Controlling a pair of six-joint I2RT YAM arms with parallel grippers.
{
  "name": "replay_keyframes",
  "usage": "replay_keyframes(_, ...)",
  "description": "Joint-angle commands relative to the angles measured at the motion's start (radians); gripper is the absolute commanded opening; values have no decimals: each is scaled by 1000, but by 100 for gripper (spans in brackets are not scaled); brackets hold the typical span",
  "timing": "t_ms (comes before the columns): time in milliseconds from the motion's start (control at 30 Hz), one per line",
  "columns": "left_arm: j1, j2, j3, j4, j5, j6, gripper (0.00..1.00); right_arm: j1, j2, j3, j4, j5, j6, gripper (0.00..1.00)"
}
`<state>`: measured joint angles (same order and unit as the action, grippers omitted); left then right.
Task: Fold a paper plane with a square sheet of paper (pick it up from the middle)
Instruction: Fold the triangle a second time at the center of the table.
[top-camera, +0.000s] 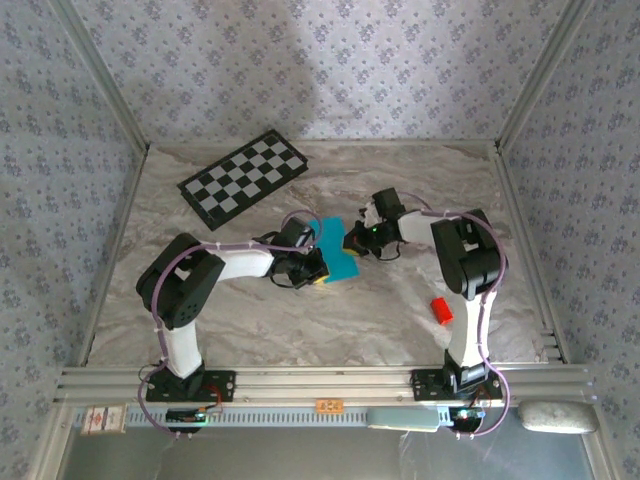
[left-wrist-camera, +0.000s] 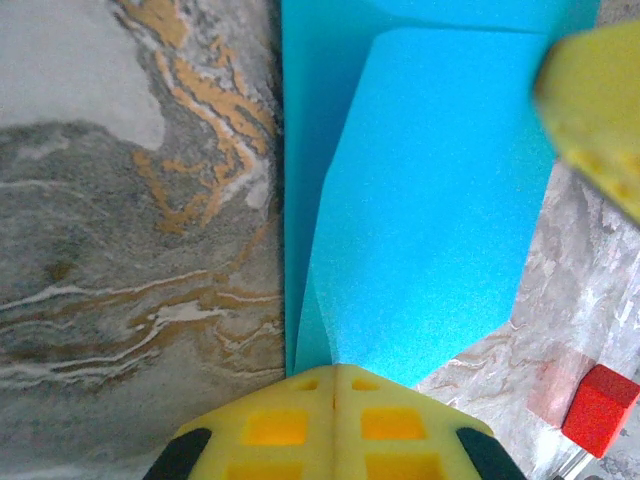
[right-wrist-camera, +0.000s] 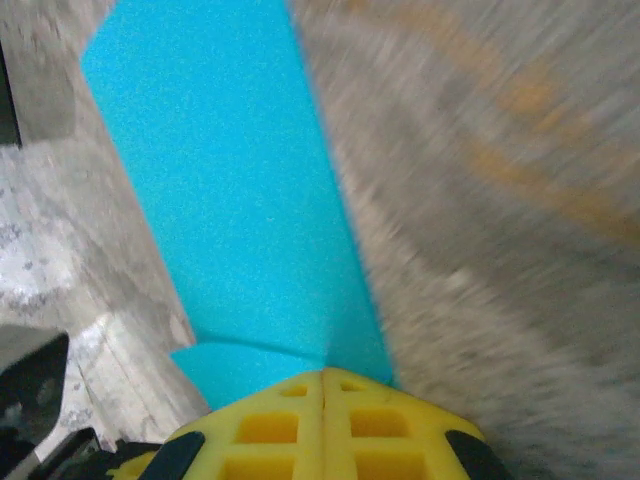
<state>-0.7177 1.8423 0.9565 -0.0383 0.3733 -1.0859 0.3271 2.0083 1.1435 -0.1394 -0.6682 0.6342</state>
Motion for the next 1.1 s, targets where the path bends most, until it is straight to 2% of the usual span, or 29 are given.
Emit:
replay_keyframes(0,-2,74,-42,-207,-20,2,0,-61,51,39,-61,178,-47,2)
replay_keyframes(267,-2,51,3,-231,-26,53,0,-61,-24,91,-57,169,-64,2)
replay_keyframes(433,0,26,55,-276,-24,134,0,-37,-163,8,-36,151,-84,3)
replay_keyframes(533,1,18,79,-306,-20,187,0,1,-190,-37,-54,127,-93,3)
replay_keyframes(867,8,-2,132,-298,23,258,0,86,-134,-110,-23,59,-59,2)
replay_keyframes(1067,8,-26,146,-250,58,255,1,82,-99,-106,-52,109,-61,2)
